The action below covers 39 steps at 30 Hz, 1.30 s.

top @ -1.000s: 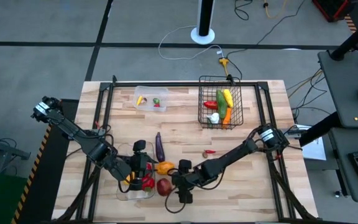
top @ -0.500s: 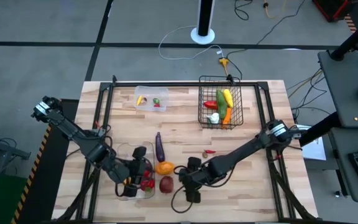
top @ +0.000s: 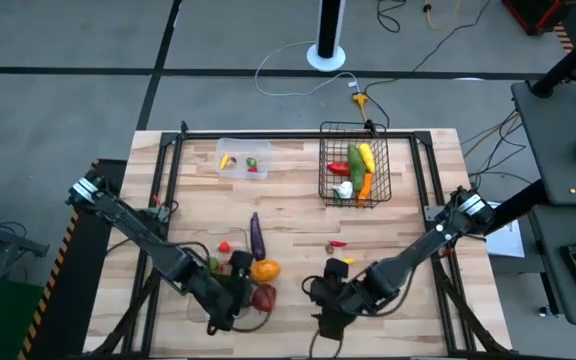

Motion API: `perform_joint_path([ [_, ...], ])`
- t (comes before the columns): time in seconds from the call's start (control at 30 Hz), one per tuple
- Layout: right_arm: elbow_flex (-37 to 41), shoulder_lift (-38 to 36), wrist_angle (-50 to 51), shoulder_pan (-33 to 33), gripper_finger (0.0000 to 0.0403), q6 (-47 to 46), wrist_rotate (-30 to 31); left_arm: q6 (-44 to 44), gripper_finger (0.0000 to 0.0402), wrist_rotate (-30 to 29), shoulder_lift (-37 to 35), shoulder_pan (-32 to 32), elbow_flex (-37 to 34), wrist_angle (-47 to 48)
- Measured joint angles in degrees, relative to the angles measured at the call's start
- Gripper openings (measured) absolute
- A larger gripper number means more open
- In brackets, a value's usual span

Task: Sort produce into baskets
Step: Put the red apple into the transparent bin

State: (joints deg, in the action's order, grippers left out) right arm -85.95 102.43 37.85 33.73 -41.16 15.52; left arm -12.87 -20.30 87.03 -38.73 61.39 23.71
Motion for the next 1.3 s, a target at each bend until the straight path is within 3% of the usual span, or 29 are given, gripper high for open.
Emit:
perform_joint_path([
  [0.17, 0.3, 2.0, -5.1, 2.1, 0.0366, 2.8, 8.5, 1.8, 0.0218, 0.0, 5.0, -0.7, 6.8, 7.5],
  [0.37, 0.2, 7.5, -13.4, 2.8, 0.0366, 17.5, 11.5, 0.8, 0.0215, -0.2, 7.4, -3.0, 11.8, 11.7],
  [0.57, -4.1, 12.1, -15.7, 1.0, 0.0366, 36.3, 16.1, -8.1, 0.0208, -3.3, 6.0, -8.6, 16.6, 16.5],
  [1.0, -13.9, 20.8, -15.7, -1.5, 0.0366, 69.5, 14.4, -22.0, 0.0208, -10.7, 5.9, -14.8, 22.7, 23.0],
  [1.3, -15.0, 23.3, -16.3, -4.5, 0.0366, 75.1, 11.1, -25.1, 0.0207, -10.8, 5.9, -14.8, 23.0, 23.0],
])
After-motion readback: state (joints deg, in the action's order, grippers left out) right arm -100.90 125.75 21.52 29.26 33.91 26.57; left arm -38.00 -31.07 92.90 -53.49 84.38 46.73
